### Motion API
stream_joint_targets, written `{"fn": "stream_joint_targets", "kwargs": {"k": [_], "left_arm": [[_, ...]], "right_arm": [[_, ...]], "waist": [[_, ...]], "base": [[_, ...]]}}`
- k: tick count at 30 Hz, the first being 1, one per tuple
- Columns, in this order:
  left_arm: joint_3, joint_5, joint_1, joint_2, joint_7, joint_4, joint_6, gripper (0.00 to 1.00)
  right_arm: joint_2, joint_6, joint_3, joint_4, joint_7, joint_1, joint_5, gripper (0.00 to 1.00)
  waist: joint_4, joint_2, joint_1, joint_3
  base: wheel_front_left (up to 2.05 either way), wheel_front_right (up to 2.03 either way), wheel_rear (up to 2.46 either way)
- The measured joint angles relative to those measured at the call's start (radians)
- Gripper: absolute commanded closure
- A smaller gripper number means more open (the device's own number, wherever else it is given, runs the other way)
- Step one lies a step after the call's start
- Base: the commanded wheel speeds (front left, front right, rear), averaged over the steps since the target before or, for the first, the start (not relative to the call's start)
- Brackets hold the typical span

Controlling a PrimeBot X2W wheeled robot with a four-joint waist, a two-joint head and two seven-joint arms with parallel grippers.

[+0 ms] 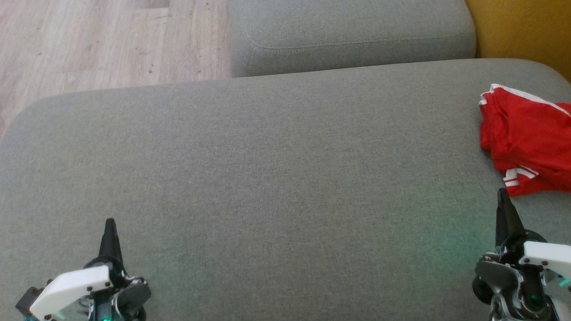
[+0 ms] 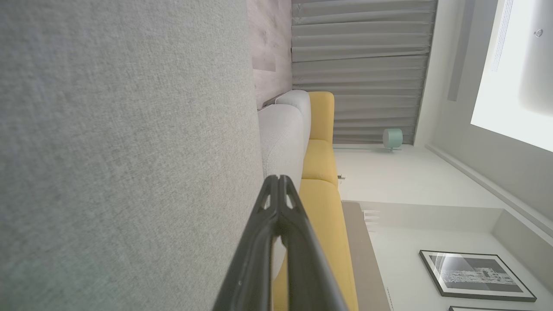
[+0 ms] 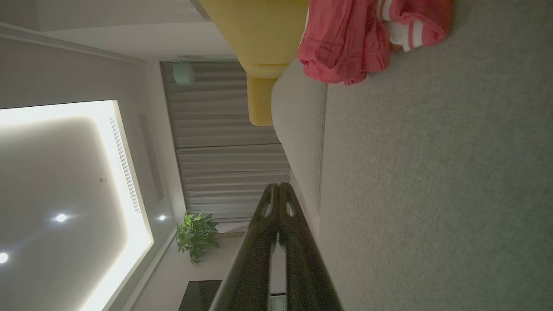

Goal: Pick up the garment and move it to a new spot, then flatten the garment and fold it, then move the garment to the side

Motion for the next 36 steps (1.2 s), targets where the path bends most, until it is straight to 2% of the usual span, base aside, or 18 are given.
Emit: {"fn": "stream_joint_targets", "kwargs": {"k": [36], "left_arm": [[0.000, 0.000, 0.000, 0.000, 0.000, 0.000, 0.000, 1.00]], "right_arm": [[0.000, 0.000, 0.000, 0.000, 0.000, 0.000, 0.000, 1.00]], "waist": [[0.000, 0.0000, 0.0000, 0.000]], "base": [[0.00, 0.00, 0.00]]}}
